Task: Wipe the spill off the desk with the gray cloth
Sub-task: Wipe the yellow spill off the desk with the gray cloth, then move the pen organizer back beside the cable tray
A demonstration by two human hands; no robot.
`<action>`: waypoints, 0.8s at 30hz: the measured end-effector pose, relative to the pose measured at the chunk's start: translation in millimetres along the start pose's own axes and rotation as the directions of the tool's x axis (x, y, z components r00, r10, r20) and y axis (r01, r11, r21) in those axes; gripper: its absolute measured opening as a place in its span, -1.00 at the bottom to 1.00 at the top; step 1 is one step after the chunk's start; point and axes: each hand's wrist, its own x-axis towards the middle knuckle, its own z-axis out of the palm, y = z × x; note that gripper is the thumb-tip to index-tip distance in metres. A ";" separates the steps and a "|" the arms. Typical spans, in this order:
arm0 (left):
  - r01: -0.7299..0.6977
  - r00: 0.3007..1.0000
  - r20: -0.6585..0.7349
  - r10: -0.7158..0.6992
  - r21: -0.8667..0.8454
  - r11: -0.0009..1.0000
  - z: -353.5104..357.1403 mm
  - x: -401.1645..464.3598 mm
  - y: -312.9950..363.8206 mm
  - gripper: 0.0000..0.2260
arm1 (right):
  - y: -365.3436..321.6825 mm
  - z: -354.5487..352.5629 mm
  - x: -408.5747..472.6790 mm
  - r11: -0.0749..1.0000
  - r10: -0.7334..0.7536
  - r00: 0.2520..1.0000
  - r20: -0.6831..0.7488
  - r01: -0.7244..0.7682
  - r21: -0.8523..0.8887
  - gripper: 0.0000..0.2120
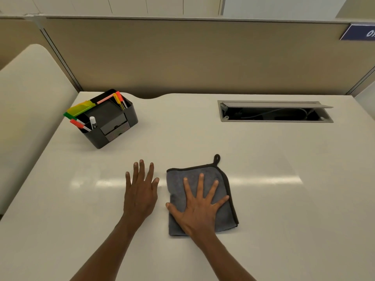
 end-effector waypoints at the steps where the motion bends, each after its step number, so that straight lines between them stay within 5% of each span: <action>1: 0.002 1.000 0.001 -0.002 0.003 1.000 0.4 -1.0 -2.4 -0.38 | -5.4 1.3 0.3 1.000 -0.006 1.000 0.010 0.006 -0.002 -0.10; 13: 0.091 0.994 -0.051 -0.097 -0.113 0.989 -24.9 26.5 -6.0 -0.49 | -14.7 -23.8 16.4 0.995 -0.072 0.951 0.301 0.091 -0.049 -0.12; 17: 0.193 0.969 -0.100 -0.224 -0.255 0.947 -40.4 43.7 -13.7 -0.46 | -24.7 -59.7 38.8 0.995 -0.101 0.965 0.242 0.105 -0.004 -0.45; 19: 0.258 0.940 -0.128 -0.316 -0.336 0.906 -46.8 52.2 -19.7 -0.46 | -32.9 -76.8 56.1 0.989 -0.139 0.980 0.143 0.131 0.060 -0.65; 24: 0.401 0.753 -0.259 -0.604 -0.547 0.735 -67.1 75.3 -34.0 -0.57 | -61.6 -108.0 108.5 0.949 -0.145 0.979 0.147 0.095 0.302 -0.62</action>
